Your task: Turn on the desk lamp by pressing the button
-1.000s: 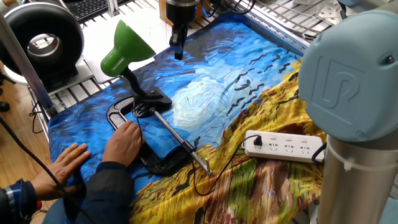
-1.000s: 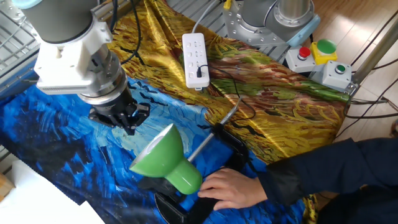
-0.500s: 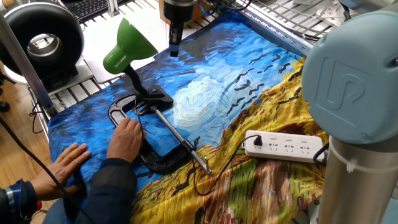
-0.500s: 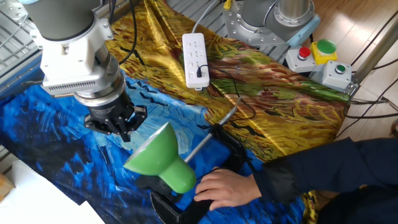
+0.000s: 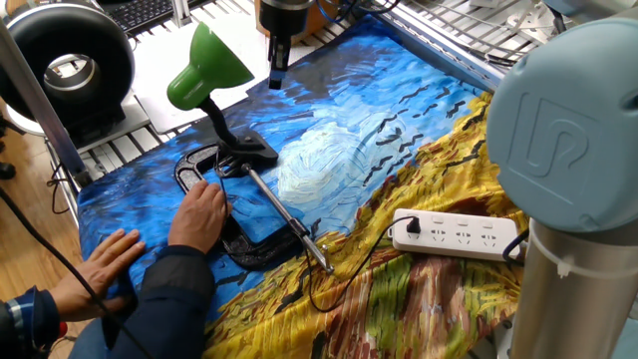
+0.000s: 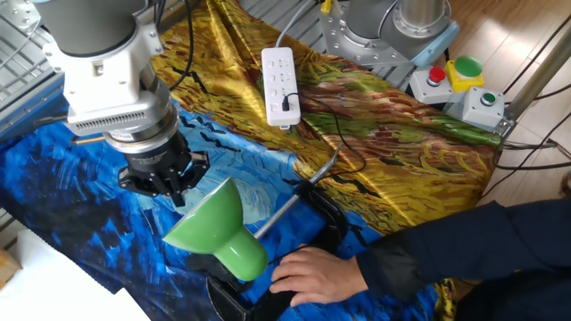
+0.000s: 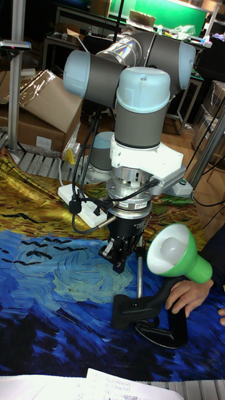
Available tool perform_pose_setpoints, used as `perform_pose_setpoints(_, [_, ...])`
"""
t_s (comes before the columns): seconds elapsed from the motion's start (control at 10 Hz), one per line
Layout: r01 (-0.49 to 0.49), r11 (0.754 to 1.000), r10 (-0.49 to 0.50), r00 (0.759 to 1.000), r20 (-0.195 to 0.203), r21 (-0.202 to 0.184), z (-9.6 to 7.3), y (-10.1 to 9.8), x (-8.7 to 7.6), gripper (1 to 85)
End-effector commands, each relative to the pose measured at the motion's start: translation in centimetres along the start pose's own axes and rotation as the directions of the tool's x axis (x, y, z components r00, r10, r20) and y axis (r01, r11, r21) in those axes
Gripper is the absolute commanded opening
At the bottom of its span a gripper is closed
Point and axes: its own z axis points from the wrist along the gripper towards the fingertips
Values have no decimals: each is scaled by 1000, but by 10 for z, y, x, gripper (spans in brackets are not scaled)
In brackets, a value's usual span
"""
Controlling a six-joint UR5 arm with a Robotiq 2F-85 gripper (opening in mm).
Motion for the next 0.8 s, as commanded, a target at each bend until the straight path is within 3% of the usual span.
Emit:
perform_pose_setpoints(0.0, [21,1000,-21,1000,-6,-11,-1,2,2,10])
perform_pose_setpoints(0.3, [27,1000,-27,999,-47,-8,-24,4,14,10])
perform_pose_setpoints(0.4, [39,999,-38,998,-50,11,-21,-1,13,10])
perform_pose_setpoints(0.7, [56,998,-56,998,-5,14,12,-2,-7,10])
